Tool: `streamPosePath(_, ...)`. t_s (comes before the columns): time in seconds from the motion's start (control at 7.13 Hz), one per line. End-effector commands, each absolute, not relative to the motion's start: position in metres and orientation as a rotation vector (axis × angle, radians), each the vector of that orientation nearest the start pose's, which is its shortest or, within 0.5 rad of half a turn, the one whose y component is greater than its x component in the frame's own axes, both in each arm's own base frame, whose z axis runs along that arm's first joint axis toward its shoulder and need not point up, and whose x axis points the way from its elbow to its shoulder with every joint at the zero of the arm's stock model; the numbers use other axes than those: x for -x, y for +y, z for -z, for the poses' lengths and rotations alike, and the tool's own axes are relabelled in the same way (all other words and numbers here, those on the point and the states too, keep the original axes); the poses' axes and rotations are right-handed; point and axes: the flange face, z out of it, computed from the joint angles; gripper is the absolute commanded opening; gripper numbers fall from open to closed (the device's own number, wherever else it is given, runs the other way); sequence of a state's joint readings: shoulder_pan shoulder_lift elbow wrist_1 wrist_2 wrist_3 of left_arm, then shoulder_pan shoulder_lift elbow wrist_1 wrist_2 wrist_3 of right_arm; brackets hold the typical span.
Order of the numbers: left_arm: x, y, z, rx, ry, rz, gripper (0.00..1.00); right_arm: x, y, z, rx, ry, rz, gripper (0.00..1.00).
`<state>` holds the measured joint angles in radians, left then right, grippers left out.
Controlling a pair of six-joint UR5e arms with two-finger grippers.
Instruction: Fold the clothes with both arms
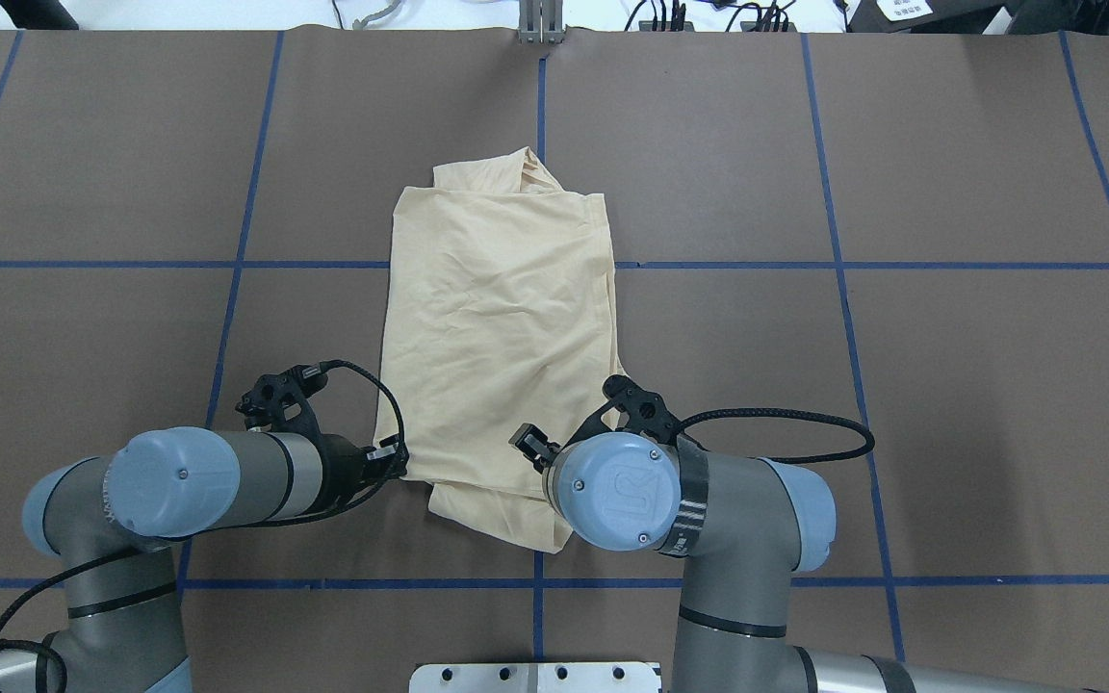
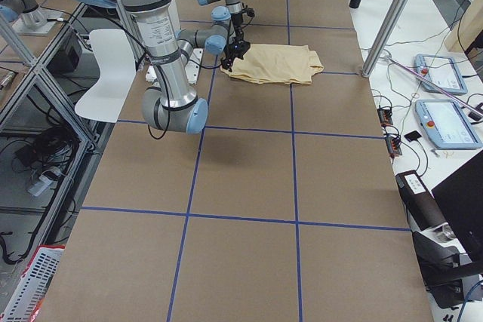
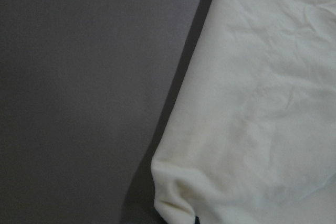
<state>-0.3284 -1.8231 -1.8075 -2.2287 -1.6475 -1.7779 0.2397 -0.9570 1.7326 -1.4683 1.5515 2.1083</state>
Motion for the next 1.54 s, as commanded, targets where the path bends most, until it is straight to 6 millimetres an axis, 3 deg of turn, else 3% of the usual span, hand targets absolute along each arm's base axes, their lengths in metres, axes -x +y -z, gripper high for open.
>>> streamPosePath(0.0, -0.512, -0.307, -0.339, -0.002, 1.161, 0.431, 0.00, 0.633, -0.292, -0.225, 0.117, -0.866, -0.752, 1.00)
streamPosePath(0.56, -0.512, -0.306, -0.339, 0.000, 1.156, 0.430, 0.00, 0.628, -0.291, -0.241, 0.111, -0.819, -0.755, 1.00)
streamPosePath(0.98, -0.513, -0.306, -0.340, 0.000, 1.153, 0.430, 0.00, 0.629, -0.290, -0.240, 0.115, -0.805, -0.753, 1.00)
streamPosePath(1.4, -0.513, -0.307, -0.341, -0.001, 1.151, 0.431, 0.00, 0.629, -0.290, -0.240, 0.115, -0.805, -0.753, 0.90)
